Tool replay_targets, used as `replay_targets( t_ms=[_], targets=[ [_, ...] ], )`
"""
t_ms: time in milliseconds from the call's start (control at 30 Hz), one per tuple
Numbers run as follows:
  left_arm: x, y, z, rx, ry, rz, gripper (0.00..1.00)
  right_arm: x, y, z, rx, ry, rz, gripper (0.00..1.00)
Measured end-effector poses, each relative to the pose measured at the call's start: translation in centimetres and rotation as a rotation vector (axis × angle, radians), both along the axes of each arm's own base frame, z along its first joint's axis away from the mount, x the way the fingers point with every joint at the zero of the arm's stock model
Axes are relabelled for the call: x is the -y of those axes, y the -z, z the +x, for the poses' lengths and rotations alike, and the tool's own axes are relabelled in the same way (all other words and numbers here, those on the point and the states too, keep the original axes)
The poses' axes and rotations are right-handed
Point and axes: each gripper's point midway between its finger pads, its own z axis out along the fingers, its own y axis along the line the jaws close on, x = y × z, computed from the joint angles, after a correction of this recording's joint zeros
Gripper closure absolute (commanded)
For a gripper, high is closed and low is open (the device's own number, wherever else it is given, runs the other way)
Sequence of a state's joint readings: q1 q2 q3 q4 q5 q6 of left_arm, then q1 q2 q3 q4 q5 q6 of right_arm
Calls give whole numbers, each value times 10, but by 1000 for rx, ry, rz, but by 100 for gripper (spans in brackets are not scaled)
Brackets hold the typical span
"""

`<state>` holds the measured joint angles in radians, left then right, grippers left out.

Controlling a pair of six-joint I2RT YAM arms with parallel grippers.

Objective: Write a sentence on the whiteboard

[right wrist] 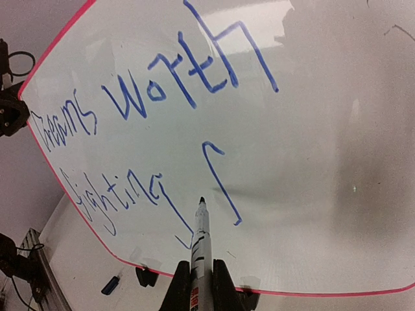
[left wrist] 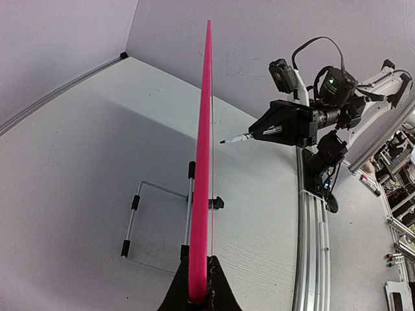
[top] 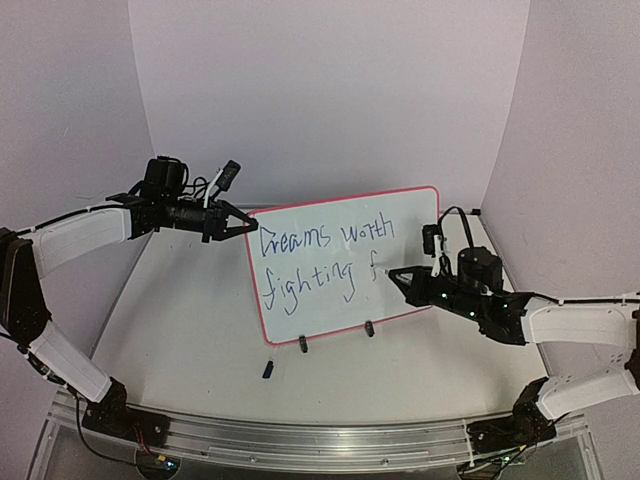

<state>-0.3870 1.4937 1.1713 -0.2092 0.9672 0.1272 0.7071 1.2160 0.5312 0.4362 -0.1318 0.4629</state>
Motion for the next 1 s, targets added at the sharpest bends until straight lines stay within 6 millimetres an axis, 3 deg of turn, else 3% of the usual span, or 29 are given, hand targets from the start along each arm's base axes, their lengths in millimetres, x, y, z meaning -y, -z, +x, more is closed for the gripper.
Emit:
replay_targets(
  t_ms=[167, 500, 833, 1000],
  targets=[
    [0, 0, 0, 0, 0, 0, 100, -2, -10, 3, 24, 3, 16, 100],
    [0, 0, 0, 0, 0, 0, 100, -4, 7, 9, -2, 14, -25, 100],
    [0, 1, 0, -2, -2, 1, 100, 4, -2, 16, 27, 68, -29, 100],
    [0, 0, 0, 0, -1, 1, 100, 10, -16, 16, 60, 95, -13, 100]
  ],
)
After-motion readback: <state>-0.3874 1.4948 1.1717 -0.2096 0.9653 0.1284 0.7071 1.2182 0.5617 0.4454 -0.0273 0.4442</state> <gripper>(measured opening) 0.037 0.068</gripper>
